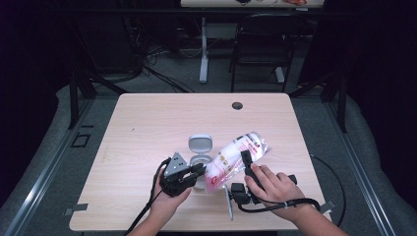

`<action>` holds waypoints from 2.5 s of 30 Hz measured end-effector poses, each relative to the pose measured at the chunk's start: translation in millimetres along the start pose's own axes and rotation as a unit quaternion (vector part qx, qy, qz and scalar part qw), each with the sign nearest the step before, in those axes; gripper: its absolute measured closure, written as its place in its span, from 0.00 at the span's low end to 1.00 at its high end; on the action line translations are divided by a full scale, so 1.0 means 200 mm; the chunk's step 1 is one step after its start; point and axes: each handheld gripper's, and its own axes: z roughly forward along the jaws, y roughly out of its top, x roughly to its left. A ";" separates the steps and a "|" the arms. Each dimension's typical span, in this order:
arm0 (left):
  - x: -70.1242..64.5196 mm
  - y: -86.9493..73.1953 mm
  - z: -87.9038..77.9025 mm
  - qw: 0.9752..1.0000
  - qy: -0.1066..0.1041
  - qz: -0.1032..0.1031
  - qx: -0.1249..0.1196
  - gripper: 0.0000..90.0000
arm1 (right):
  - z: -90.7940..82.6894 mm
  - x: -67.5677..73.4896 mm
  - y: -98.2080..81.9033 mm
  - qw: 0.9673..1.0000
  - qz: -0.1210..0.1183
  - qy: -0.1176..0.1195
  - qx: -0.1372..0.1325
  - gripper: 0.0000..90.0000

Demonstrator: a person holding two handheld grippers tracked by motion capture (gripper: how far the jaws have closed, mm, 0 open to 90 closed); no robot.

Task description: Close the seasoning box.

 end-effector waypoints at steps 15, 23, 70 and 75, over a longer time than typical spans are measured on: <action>0.00 0.00 0.00 1.000 -0.001 0.000 0.001 0.89 | -0.01 -0.02 0.00 1.000 0.016 0.005 -0.007 0.86; 0.00 0.00 0.00 1.000 -0.001 -0.001 0.000 0.89 | -0.01 -0.02 0.00 0.999 0.029 0.013 -0.011 0.89; 0.00 0.00 0.00 1.000 0.000 -0.002 -0.004 0.89 | -0.03 -0.04 0.05 0.998 0.068 -0.016 -0.009 0.93; 0.00 0.00 0.00 1.000 0.001 -0.003 -0.006 0.89 | -0.03 -0.05 0.05 0.998 0.066 -0.020 -0.011 0.93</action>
